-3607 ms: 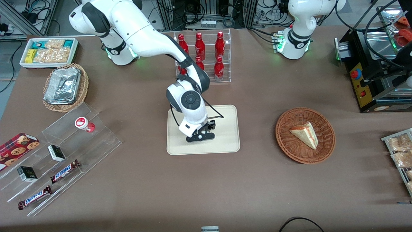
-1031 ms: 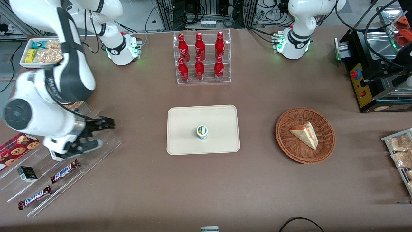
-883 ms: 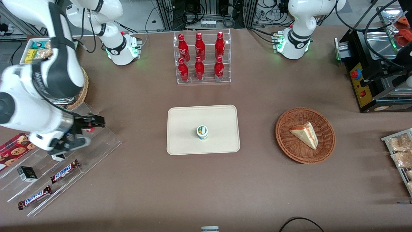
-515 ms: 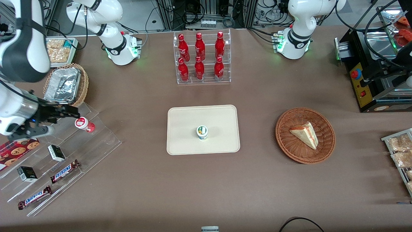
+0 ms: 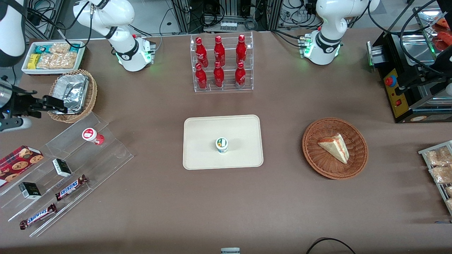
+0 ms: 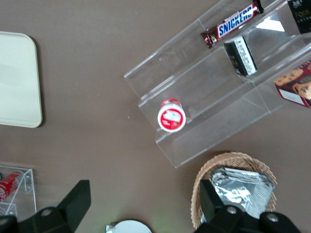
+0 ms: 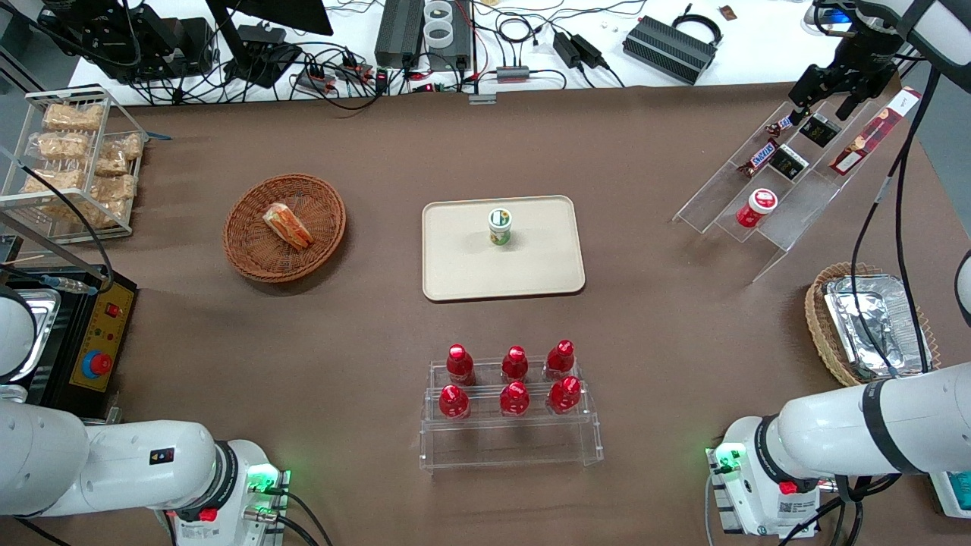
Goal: Place green gum on tray
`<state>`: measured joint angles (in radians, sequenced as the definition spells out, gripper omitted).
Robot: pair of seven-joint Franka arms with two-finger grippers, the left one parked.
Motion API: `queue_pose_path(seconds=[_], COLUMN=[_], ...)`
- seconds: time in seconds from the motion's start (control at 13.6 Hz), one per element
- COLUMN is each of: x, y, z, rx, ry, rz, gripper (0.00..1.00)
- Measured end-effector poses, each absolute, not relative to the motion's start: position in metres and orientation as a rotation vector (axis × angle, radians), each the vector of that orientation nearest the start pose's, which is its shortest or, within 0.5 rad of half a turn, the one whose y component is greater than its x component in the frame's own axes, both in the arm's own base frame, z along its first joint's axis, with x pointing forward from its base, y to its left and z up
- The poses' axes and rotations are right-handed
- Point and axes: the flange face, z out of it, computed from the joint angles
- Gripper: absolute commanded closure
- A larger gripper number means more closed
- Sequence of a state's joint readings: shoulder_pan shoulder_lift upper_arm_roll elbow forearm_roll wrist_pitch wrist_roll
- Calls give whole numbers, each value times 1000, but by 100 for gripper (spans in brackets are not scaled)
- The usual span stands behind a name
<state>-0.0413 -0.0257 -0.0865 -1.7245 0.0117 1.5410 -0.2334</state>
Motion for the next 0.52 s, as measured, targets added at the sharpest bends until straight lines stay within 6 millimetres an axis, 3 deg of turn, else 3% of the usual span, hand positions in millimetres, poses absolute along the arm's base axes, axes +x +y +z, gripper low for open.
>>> queue_pose_path(seconds=[0.52], x=[522], y=[-58], z=[570], rx=[-3087], ry=[-156], rz=[288], gripper=[0])
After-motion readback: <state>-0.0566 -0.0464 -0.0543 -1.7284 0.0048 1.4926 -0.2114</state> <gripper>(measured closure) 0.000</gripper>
